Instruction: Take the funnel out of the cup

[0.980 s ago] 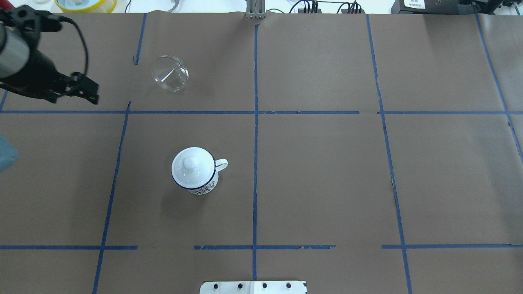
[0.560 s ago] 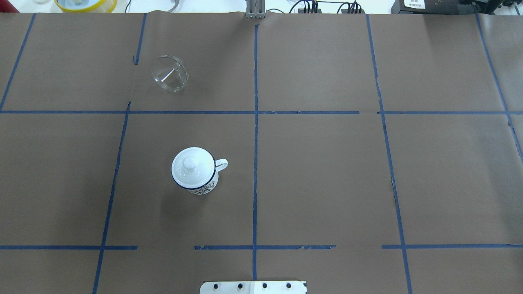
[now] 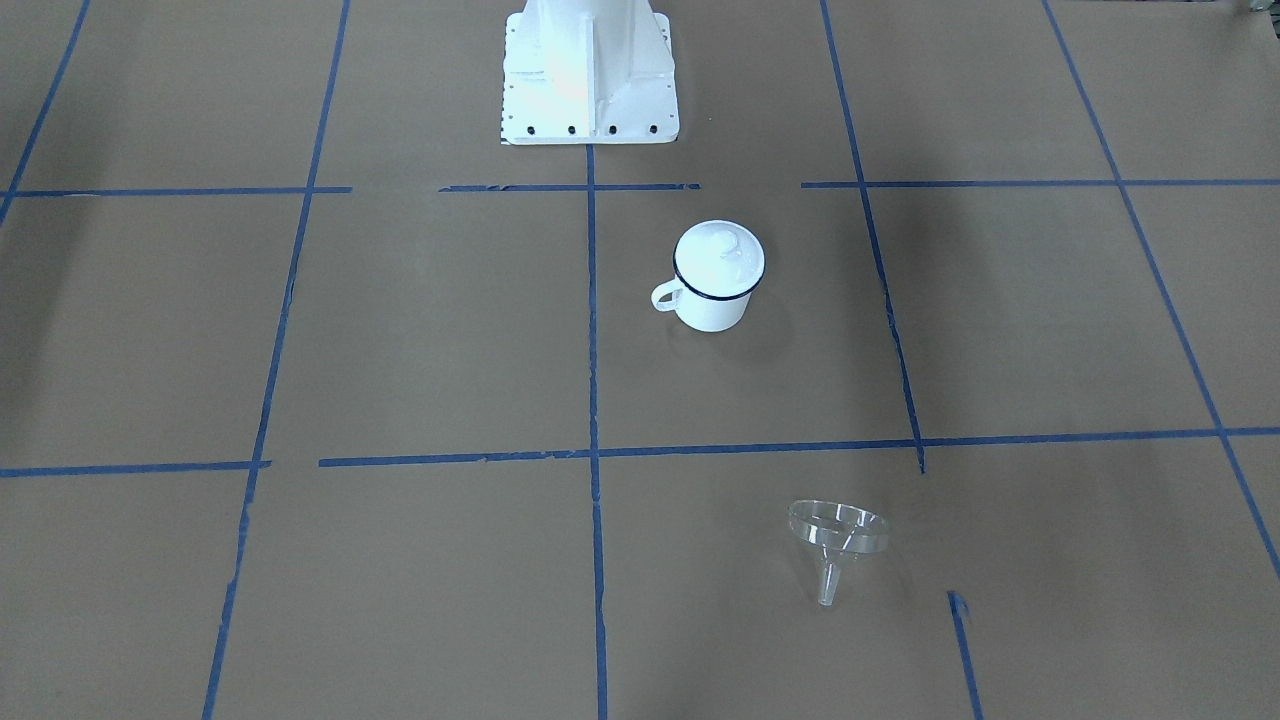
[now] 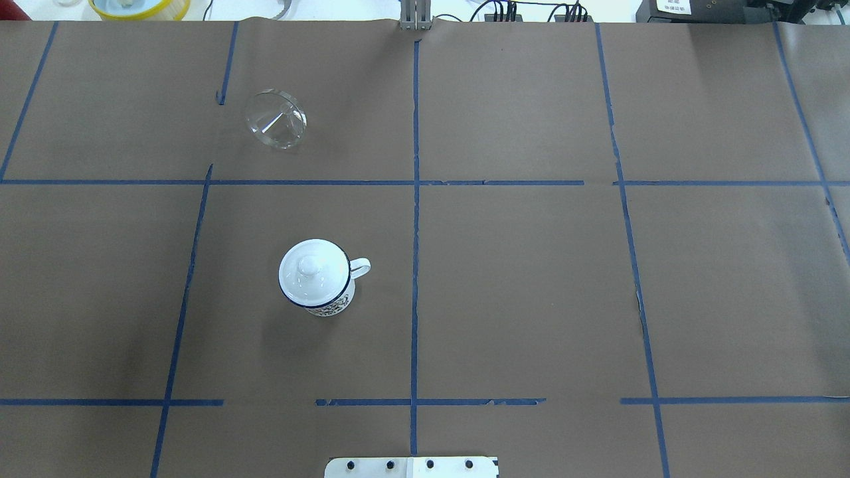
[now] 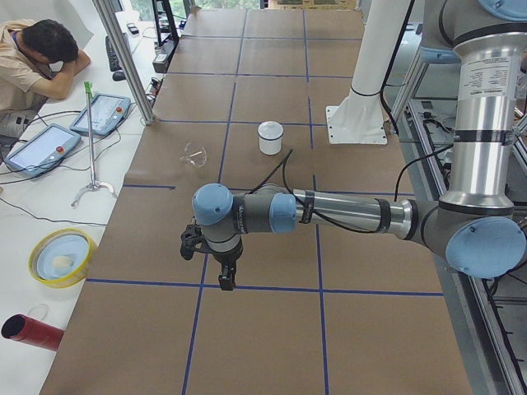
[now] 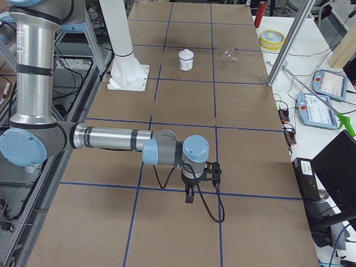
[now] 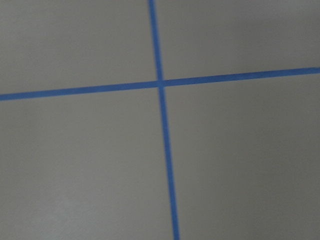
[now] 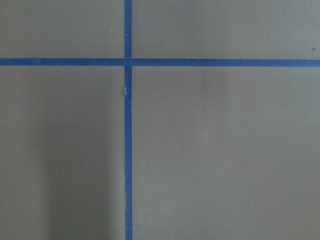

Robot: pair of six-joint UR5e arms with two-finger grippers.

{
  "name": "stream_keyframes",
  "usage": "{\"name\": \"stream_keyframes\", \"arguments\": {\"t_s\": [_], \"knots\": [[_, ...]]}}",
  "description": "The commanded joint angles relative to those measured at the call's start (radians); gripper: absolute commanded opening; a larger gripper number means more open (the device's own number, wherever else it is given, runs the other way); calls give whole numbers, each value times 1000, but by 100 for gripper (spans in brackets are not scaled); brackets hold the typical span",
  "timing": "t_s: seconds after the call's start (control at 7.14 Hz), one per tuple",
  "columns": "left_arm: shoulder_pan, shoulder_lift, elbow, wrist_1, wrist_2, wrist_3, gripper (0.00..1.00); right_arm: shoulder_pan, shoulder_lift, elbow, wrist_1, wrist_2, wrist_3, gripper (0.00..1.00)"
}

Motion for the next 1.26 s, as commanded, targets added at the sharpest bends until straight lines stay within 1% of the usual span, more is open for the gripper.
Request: {"name": "stream_keyframes", "arguments": {"t_s": [0.0,0.56,0.7,0.98,1.12], "knots": [[-66,3,0,15,8,-6,100,0,0,-1,0,0,0,100],[-57,-7,0,3,-5,-3,100,0,0,-1,0,0,0,100],[-57,10,-2,1,6,9,100,0,0,-1,0,0,0,100],[-55,53,-19,-77,8,9,100,0,0,0,0,0,0,100],[-52,58,-20,-117,8,8,100,0,0,0,0,0,0,100]]}}
